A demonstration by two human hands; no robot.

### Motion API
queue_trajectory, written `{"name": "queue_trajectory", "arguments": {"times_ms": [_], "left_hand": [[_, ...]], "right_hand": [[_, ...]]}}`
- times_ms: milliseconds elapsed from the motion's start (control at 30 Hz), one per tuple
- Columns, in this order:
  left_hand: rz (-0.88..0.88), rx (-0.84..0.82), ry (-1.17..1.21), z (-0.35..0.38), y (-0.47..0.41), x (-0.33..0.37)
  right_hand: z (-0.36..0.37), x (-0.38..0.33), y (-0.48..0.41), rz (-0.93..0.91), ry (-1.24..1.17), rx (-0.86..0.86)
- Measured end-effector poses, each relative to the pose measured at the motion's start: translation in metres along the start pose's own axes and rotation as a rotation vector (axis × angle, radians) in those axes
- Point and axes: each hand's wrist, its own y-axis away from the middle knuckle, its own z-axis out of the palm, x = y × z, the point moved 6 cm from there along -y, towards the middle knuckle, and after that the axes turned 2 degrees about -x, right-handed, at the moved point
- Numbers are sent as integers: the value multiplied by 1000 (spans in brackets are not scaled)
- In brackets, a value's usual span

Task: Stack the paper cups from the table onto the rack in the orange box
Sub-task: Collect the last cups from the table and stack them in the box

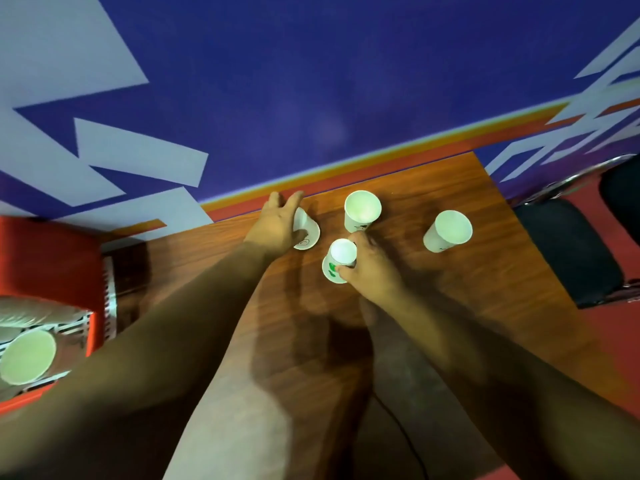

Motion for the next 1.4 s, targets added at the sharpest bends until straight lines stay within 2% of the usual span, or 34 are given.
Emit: {"name": "queue_trajectory", "arguments": {"times_ms": [167,300,400,500,567,633,833,967,1067,1133,1267,1400], "left_hand": [[-337,206,417,-24,57,-35],[-521,311,1174,-25,112,-49],[-573,333,1541,-25,150,-48],[-498,351,1710,-34,184,-48],[-411,336,1744,-43,206,-48],[-352,315,1727,-54,229,-52],[-309,354,1476,-87,295,-79],[-304,435,1376,-103,339,-105],[-302,468,1240,-113,368,-130],[-286,466,1170,-122,385,-142],[-248,494,1161,-134,409,-165],[-270,578,1174,-148,428,-196]], "right_hand": [[-20,-28,1,-46,-196,9],[-34,-56,3,58,-429,36],[-32,-82,10,138,-561,25],[-20,-119,28,129,-740,-99],[-5,-146,43,82,-770,-245],[10,-168,59,46,-702,-355],[53,-229,90,-22,-613,-545],[86,-267,105,-46,-655,-561],[107,-293,115,-43,-706,-511],[119,-307,121,-61,-649,-496],[146,-332,133,-138,-518,-545],[166,-361,142,-200,-506,-555]]}}
